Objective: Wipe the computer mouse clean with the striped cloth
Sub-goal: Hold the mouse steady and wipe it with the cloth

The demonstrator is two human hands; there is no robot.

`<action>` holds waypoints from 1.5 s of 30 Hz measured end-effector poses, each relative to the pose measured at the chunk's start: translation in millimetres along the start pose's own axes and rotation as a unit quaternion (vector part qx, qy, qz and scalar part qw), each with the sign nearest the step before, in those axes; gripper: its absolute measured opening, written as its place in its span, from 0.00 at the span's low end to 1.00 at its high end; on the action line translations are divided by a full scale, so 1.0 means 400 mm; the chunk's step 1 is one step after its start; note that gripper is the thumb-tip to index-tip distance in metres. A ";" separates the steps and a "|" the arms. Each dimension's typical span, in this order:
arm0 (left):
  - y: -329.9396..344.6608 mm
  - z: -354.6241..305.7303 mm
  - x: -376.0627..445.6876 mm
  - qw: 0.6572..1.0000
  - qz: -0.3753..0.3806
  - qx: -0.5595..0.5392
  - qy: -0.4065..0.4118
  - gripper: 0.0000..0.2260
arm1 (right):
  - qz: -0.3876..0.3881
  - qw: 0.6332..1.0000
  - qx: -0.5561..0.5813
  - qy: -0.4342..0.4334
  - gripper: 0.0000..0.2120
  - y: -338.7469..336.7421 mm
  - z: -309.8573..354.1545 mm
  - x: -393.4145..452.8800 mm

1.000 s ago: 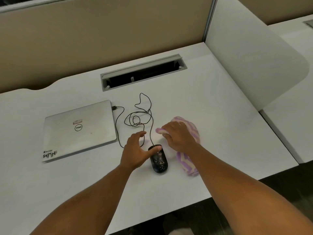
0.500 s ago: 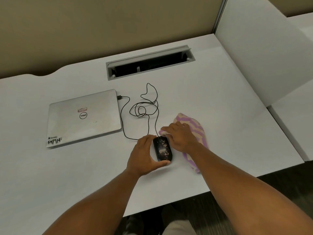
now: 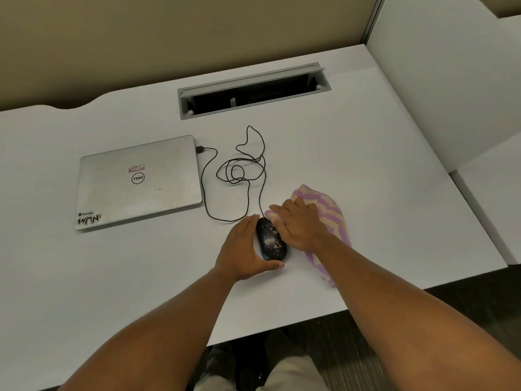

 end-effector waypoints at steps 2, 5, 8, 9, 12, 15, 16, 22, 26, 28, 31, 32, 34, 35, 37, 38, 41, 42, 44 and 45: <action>0.004 0.003 0.001 1.000 0.004 -0.002 0.007 0.54 | -0.005 1.000 0.005 0.000 0.21 -0.001 0.002 -0.002; 0.013 0.012 0.002 1.000 0.004 -0.003 0.004 0.54 | -0.011 1.000 0.002 -0.015 0.19 0.000 0.008 -0.004; 0.020 0.021 0.007 1.000 0.005 -0.007 0.000 0.55 | -0.038 0.999 0.008 -0.035 0.16 -0.011 0.018 -0.012; 0.023 0.024 0.009 1.000 0.007 -0.007 0.000 0.55 | -0.053 0.998 0.016 -0.041 0.15 -0.016 0.020 -0.017; 0.032 0.033 0.015 1.000 0.013 -0.004 -0.001 0.56 | -0.081 0.994 0.038 -0.055 0.12 -0.020 0.016 -0.037; 0.039 0.037 0.018 1.000 0.017 0.009 0.002 0.56 | -0.113 0.991 0.068 -0.035 0.13 -0.035 0.000 -0.048; 0.040 0.038 0.019 1.000 0.017 0.015 0.002 0.56 | -0.129 0.988 0.078 -0.019 0.13 -0.044 -0.008 -0.048; 0.037 0.038 0.018 1.000 0.016 0.022 -0.001 0.56 | -0.083 0.991 0.108 0.011 0.14 -0.037 -0.006 0.002; 0.038 0.036 0.017 0.999 0.018 0.026 0.001 0.57 | -0.095 0.985 0.131 -0.062 0.11 -0.044 0.036 -0.011; 0.038 0.036 0.016 1.000 0.017 0.026 0.002 0.56 | -0.118 0.979 0.144 -0.082 0.10 -0.055 0.041 -0.027; 0.037 0.037 0.015 1.000 0.012 0.019 0.002 0.56 | -0.145 0.976 0.149 -0.061 0.11 -0.074 0.031 -0.026; 0.036 0.038 0.016 1.000 0.010 0.015 0.002 0.56 | -0.152 0.976 0.149 -0.052 0.11 -0.081 0.028 -0.019; 0.035 0.040 0.016 1.000 0.008 0.007 0.001 0.56 | -0.142 0.978 0.144 -0.046 0.12 -0.084 0.035 0.003; 0.035 0.040 0.016 1.000 0.008 0.005 0.001 0.56 | -0.122 0.981 0.141 -0.049 0.13 -0.078 0.044 0.015; 0.036 0.039 0.015 1.000 0.008 0.000 0.001 0.57 | -0.070 0.987 0.131 -0.068 0.13 -0.058 0.066 0.033; 0.036 0.039 0.015 1.000 0.009 -0.002 0.001 0.57 | -0.048 0.987 0.127 -0.084 0.13 -0.048 0.079 0.037; 0.037 0.039 0.018 1.000 0.012 -0.006 0.001 0.56 | -0.015 0.982 0.136 -0.131 0.12 -0.035 0.107 0.031; 0.037 0.041 0.018 1.000 0.013 -0.006 -0.001 0.56 | -0.015 0.979 0.149 -0.138 0.11 -0.037 0.109 0.027; 0.038 0.044 0.018 1.000 0.016 -0.007 -0.007 0.56 | -0.031 0.975 0.178 -0.133 0.10 -0.047 0.100 0.021; 0.038 0.045 0.018 1.000 0.017 -0.009 -0.010 0.56 | -0.045 0.974 0.184 -0.120 0.09 -0.053 0.091 0.021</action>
Point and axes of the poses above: each hand's wrist, its own x-axis towards the middle knuckle, its own y-axis out of the palm, z = x × y, the point moved 10 cm from there along x, towards the middle knuckle, and after that the axes turned 10 degrees about -y, right-handed, at the moved point
